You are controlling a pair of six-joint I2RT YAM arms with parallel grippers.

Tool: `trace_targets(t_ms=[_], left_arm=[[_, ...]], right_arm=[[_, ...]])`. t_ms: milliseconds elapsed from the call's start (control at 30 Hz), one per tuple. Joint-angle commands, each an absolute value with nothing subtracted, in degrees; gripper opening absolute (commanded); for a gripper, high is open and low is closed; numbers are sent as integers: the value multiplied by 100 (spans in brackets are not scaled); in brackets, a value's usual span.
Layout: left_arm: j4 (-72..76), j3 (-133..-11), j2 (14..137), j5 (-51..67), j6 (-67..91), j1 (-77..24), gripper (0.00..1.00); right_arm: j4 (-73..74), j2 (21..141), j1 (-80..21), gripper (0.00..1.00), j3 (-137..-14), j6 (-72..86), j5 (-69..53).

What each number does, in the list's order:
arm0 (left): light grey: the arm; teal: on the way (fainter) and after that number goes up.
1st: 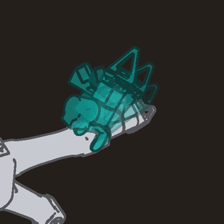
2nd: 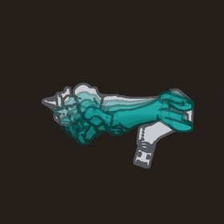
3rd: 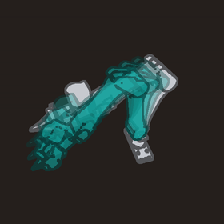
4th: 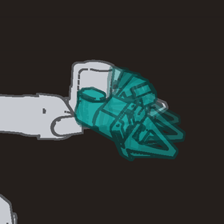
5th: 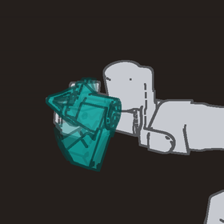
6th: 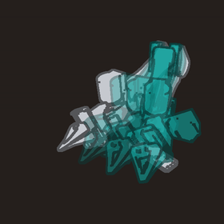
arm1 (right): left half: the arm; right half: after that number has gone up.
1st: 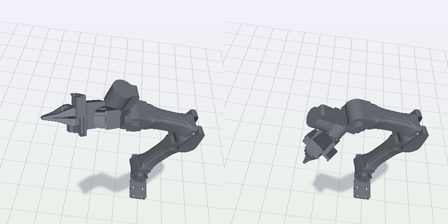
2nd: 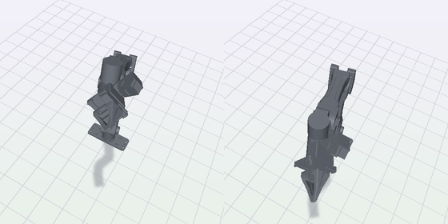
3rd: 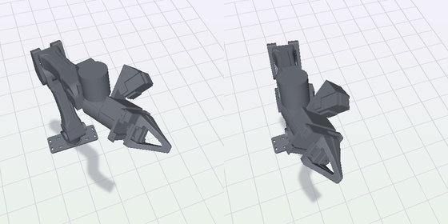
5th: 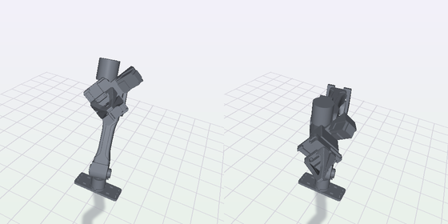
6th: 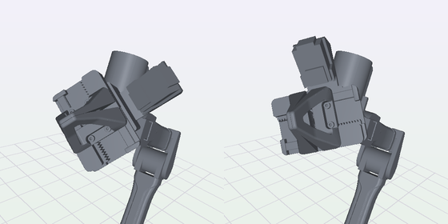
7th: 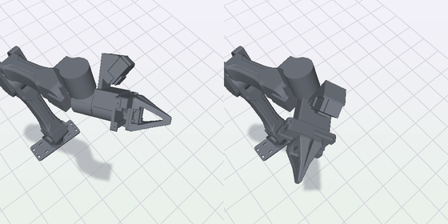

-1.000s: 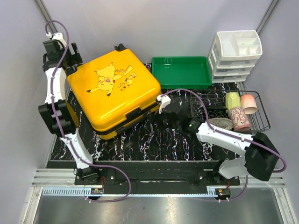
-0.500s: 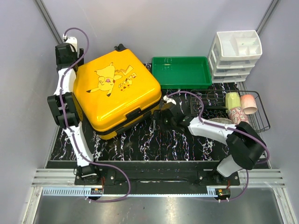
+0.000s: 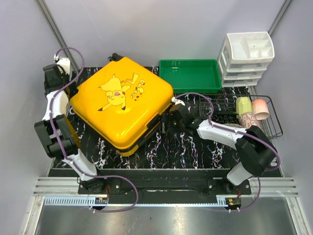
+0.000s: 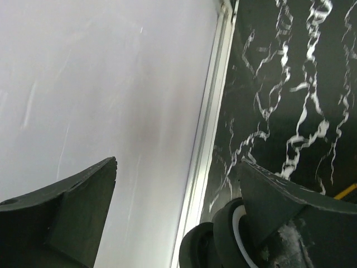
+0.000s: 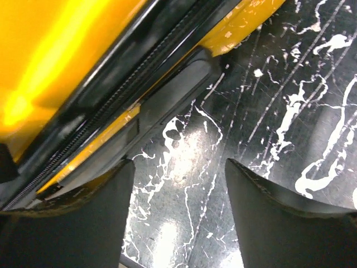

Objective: Open, take out, and arrange the luggage

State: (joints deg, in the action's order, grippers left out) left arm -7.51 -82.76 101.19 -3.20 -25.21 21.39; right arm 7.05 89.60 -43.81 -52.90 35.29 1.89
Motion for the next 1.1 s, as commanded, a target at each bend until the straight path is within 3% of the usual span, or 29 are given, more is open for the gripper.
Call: trace_targets(t_ms=[0, 100, 433, 600, 767, 1067], left_arm=[[-1748, -8006, 9257, -35, -2470, 2417, 95], [-2118, -8129, 8774, 202, -2356, 2435, 96], [-2601, -8016, 7753, 553, -2364, 2566, 99], [-3251, -8007, 7200, 1817, -2531, 2646, 99], [-4147, -7717, 6777, 3039, -3285, 2654, 99], [-6046, -7357, 6425, 3744, -5174, 2654, 92]], right_arm=[[220, 9210, -4351, 71, -5695, 3068, -193], [53, 9544, -4351, 67, -5967, 2708, -404], [-501, 10800, -4351, 68, -7496, 1645, -448], [-510, 11179, -4333, 68, -8129, 1363, -334], [-580, 11522, -4272, 68, -8648, 1195, -255], [-861, 12005, -4079, 69, -9386, 1037, -27]])
